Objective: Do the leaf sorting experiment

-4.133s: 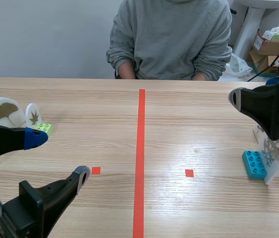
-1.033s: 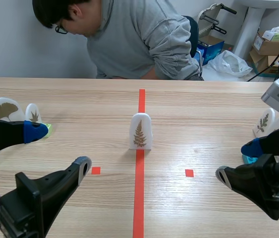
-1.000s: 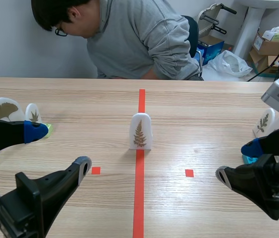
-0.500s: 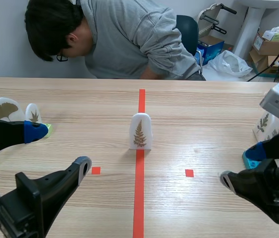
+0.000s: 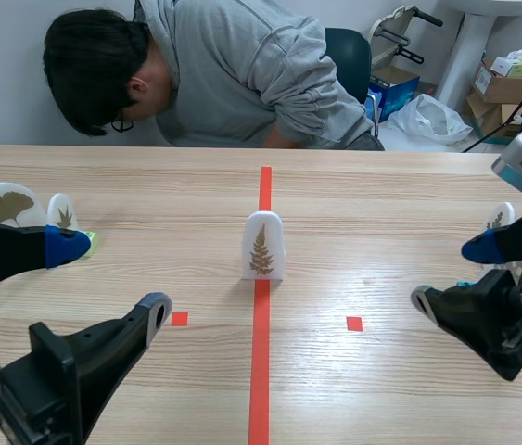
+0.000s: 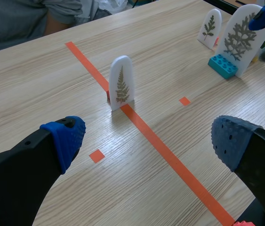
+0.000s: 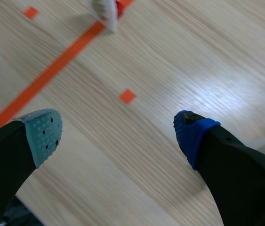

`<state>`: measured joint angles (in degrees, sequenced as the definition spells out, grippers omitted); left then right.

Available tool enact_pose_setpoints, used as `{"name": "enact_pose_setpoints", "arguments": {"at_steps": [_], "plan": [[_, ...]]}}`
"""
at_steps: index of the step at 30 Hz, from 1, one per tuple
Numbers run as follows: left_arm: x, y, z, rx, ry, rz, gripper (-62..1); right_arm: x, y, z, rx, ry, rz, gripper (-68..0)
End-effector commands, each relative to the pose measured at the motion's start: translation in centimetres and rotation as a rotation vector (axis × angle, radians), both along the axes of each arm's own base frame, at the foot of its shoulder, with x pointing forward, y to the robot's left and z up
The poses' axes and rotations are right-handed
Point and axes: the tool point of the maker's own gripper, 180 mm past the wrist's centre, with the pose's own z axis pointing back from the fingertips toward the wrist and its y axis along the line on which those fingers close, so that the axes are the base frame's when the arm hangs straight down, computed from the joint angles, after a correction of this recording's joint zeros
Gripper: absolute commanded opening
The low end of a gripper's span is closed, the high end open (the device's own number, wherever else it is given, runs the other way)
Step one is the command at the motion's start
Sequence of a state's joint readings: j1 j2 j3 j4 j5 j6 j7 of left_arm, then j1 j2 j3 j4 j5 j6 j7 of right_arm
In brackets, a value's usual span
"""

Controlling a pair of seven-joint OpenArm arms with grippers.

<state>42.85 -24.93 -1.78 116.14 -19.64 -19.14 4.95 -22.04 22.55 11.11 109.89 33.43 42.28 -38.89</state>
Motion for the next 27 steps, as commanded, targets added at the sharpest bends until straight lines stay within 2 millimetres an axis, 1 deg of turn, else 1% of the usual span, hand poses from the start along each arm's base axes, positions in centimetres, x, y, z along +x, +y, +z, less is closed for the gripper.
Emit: {"name": "enact_pose_setpoints", "arguments": {"at_steps": [1,3,5,7,8,10,11,12,14,18,22,27], "plan": [[0.2,-0.4,1.2,-0.030,-0.030,0.000,-3.7,1.6,-0.7,1.4,-0.041,-0.071,0.004,-18.8],[0.2,-0.4,1.2,-0.031,-0.030,0.000,-3.7,2.7,-1.2,2.1,-0.074,-0.117,0.003,-18.8],[0.2,-0.4,1.2,-0.031,-0.030,0.000,-3.7,3.7,-1.3,2.8,-0.066,-0.157,0.018,-18.8],[0.2,-0.4,1.1,-0.029,-0.028,0.000,-3.7,4.7,-1.2,3.1,-0.066,-0.183,0.036,-18.7],[0.2,-0.4,1.1,-0.029,-0.028,0.000,-3.7,5.2,-1.2,3.1,-0.069,-0.187,0.044,-17.4],[0.2,-0.4,1.1,-0.028,-0.026,0.000,-3.7,6.1,-0.8,3.0,-0.066,-0.185,0.062,-11.5],[0.2,-0.4,1.1,-0.027,-0.025,0.000,-3.7,6.6,-0.4,2.8,-0.061,-0.183,0.074,-9.8],[0.2,-0.4,1.1,-0.027,-0.025,0.000,-3.7,7.1,0.0,2.6,-0.055,-0.177,0.087,-9.6],[0.2,-0.4,1.1,-0.027,-0.025,0.000,-3.7,8.0,1.0,2.0,-0.045,-0.161,0.114,-9.6],[0.2,-0.4,1.1,-0.027,-0.025,0.000,-3.7,9.6,3.6,0.6,-0.029,-0.118,0.185,-9.7],[0.2,-0.4,1.1,-0.027,-0.025,0.000,-3.7,11.0,5.9,-1.0,-0.045,-0.076,0.242,-9.7],[0.2,-0.4,1.1,-0.027,-0.025,0.000,-3.7,12.7,8.7,-2.1,-0.023,-0.042,0.278,-9.7]]}}
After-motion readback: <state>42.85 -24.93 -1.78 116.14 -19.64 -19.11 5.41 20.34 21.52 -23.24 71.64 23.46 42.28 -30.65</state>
